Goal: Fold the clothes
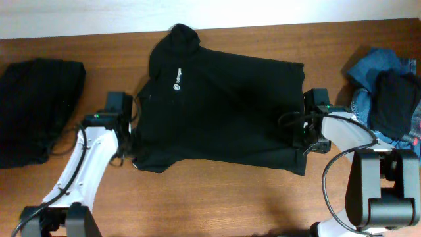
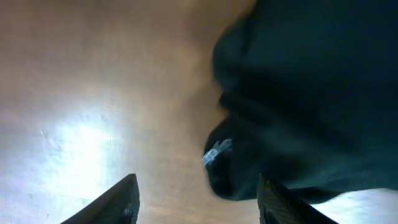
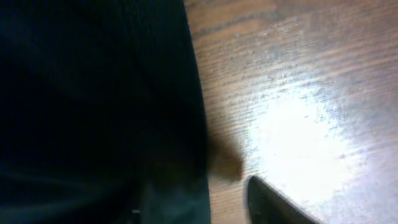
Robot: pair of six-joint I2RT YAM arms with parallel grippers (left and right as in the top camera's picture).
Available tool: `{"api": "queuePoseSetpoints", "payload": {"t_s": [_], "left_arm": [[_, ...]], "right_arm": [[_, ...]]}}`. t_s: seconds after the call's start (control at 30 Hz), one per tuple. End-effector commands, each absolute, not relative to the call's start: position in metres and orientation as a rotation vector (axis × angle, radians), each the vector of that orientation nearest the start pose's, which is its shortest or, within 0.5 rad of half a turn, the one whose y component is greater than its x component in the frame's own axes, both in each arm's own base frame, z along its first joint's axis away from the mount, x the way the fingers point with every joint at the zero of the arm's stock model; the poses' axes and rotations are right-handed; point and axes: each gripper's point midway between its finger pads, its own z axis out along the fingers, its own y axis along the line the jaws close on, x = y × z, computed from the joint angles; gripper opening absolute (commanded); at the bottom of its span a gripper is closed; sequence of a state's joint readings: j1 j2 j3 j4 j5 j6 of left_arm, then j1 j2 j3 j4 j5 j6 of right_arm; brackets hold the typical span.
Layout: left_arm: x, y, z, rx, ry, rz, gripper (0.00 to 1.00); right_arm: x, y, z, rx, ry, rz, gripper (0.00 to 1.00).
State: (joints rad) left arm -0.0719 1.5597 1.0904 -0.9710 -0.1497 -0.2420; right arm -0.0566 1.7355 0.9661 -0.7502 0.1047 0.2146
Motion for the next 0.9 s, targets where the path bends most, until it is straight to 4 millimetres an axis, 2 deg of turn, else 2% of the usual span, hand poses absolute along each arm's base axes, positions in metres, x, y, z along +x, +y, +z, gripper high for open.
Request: {"api": "queuePoseSetpoints", "payload": {"t_s": [0.0, 0.07, 0.17, 0.2, 0.3, 0.43, 0.53, 0.6, 0.7, 0.8, 0.87], "left_arm": [[0.329, -0.014, 0.111, -0.238, 2.852, 0.048, 0.62], [0.341, -0.024, 0.116, -0.214, 2.805, -0.019, 0.64], [0.353, -0.04, 0.116, -0.18, 2.76, -0.1, 0.65], [0.354, -0.042, 0.115, -0.189, 2.754, -0.106, 0.65], [0.354, -0.049, 0.104, -0.187, 2.758, -0.115, 0.65], [0.351, -0.056, 0.076, -0.164, 2.794, -0.112, 0.65], [0.348, -0.057, 0.052, -0.163, 2.831, -0.102, 0.65], [0.347, -0.056, 0.041, -0.164, 2.857, -0.095, 0.65], [0.347, -0.057, 0.03, -0.166, 2.877, -0.089, 0.65], [0.347, -0.056, 0.023, -0.167, 2.893, -0.084, 0.65], [0.346, -0.056, 0.02, -0.167, 2.904, -0.081, 0.66]], "right_arm": [[0.312, -0.038, 0.025, 0.435, 3.011, -0.155, 0.64], [0.326, -0.038, 0.048, 0.433, 2.979, -0.15, 0.74], [0.349, -0.04, 0.084, 0.419, 2.916, -0.14, 0.94], [0.356, -0.04, 0.094, 0.417, 2.891, -0.137, 0.98], [0.376, -0.042, 0.114, 0.412, 2.816, -0.125, 0.99], [0.39, -0.042, 0.113, 0.408, 2.773, -0.114, 0.99], [0.396, -0.037, 0.104, 0.401, 2.779, -0.078, 0.92], [0.401, -0.036, 0.097, 0.395, 2.781, -0.061, 0.84], [0.411, -0.029, 0.087, 0.319, 2.785, -0.008, 0.75], [0.416, -0.029, 0.075, 0.322, 2.795, -0.006, 0.66], [0.417, -0.029, 0.067, 0.323, 2.808, -0.007, 0.63]]}}
